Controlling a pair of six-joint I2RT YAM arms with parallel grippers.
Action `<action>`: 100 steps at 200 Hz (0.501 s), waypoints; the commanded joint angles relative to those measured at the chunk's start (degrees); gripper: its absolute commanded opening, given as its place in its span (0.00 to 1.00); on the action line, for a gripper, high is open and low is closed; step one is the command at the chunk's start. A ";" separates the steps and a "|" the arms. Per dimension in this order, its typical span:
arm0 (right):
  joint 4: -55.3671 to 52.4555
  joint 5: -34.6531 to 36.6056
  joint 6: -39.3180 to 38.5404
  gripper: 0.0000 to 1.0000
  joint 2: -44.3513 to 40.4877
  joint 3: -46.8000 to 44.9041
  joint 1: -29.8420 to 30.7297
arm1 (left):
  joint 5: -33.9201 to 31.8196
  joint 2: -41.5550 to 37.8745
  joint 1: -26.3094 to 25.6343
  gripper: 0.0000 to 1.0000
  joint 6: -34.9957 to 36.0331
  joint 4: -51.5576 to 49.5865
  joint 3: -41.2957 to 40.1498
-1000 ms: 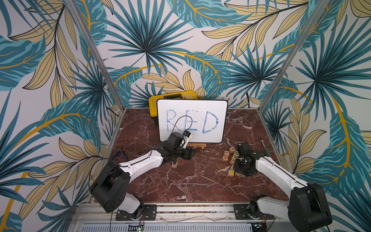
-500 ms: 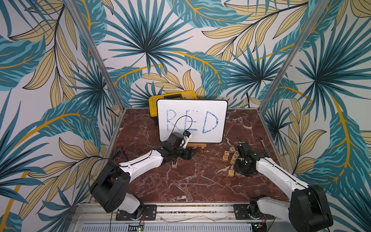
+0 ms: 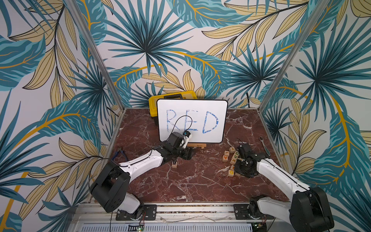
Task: Assemble the uppercase word "red" with letter blocks
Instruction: Pick up the letter block from the center of the board.
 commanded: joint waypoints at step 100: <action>1.05 -1.72 -0.99 0.41 -0.31 -1.46 -0.10 | -0.02 0.24 0.63 0.63 1.07 0.68 0.63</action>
